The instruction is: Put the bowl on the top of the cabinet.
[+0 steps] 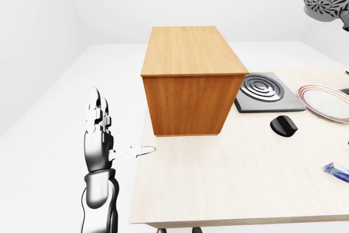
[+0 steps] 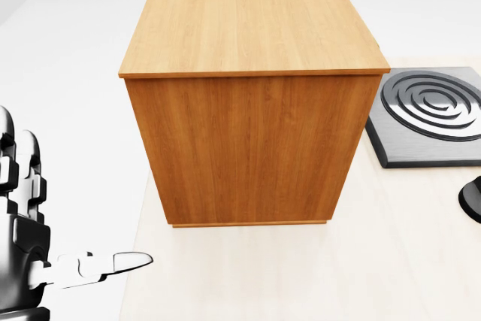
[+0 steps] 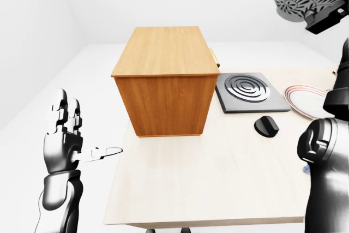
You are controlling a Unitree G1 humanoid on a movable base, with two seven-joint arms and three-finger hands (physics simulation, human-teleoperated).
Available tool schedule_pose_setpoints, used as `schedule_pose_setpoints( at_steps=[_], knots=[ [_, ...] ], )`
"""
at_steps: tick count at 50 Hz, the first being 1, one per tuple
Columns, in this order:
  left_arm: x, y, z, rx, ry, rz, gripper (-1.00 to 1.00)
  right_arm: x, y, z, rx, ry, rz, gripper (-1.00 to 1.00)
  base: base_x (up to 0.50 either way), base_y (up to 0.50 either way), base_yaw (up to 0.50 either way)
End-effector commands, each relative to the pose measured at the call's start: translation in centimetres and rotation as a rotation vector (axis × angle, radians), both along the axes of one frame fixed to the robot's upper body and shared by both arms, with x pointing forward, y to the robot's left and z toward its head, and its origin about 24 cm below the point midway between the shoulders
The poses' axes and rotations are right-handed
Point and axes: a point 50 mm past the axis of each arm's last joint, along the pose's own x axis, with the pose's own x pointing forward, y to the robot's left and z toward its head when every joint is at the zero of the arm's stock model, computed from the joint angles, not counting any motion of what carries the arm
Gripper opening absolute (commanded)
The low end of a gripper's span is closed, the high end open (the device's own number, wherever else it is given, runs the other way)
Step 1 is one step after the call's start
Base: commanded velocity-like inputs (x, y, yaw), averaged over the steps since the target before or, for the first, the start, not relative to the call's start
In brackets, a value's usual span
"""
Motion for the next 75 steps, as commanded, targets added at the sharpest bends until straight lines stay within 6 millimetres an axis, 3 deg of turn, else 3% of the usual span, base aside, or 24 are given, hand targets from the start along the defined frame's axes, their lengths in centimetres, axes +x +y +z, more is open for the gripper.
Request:
schedule_pose_setpoints(
  at_steps=[1, 4, 5, 13, 18, 23, 32, 38, 48, 60, 75],
  knots=[
    [0.1, 0.0, -0.1, -0.001, 0.005, -0.004, 1.0, 0.3, 2.0, 5.7, -0.059, -0.052, -0.019, -1.0, 0.0, 0.0, 0.0],
    [0.1, 0.0, -0.1, -0.001, 0.005, -0.004, 1.0, 0.3, 2.0, 5.7, -0.058, -0.052, -0.019, -1.0, 0.0, 0.0, 0.0],
    [0.0, -0.1, 0.0, -0.002, 0.002, -0.008, 1.0, 2.2, 5.5, 5.9, -0.106, -0.073, 0.006, -1.0, 0.0, 0.0, 0.0],
    [0.1, -0.2, -0.5, -0.001, 0.022, -0.018, 1.0, 3.7, 9.4, 6.1, -0.183, -0.059, 0.058, -1.0, 0.0, 0.0, 0.0],
    [0.2, -0.2, -0.6, -0.001, 0.026, -0.022, 1.0, 4.8, 14.0, 5.9, -0.317, -0.049, 0.138, -1.0, 0.0, 0.0, 0.0],
    [0.1, -0.2, -0.4, 0.001, 0.021, -0.025, 1.0, 5.1, 18.3, 6.4, -0.291, -0.082, 0.263, -1.0, 0.0, 0.0, 0.0],
    [0.2, -0.1, -0.3, -0.001, 0.017, -0.027, 1.0, 5.4, 25.2, 5.2, -0.361, -0.071, 0.416, -1.0, 0.0, 0.0, 0.0],
    [0.0, -0.1, -0.2, 0.001, 0.009, -0.033, 1.0, 5.3, 27.6, 4.6, -0.374, -0.06, 0.476, -1.0, 0.0, 0.0, 0.0],
    [0.1, 0.0, -0.4, -0.001, 0.021, -0.033, 1.0, 5.5, 29.3, 3.5, -0.397, -0.044, 0.511, -1.0, 0.0, 0.0, 0.0],
    [0.0, -0.1, -0.4, 0.001, 0.022, -0.033, 1.0, 6.6, 29.8, 0.0, -0.396, 0.025, 0.533, -1.0, 0.0, 0.0, 0.0],
    [0.0, -0.1, -0.2, 0.003, 0.014, -0.034, 1.0, 7.5, 28.9, -2.4, -0.407, 0.081, 0.512, -1.0, 0.0, 0.0, 0.0]
  ],
)
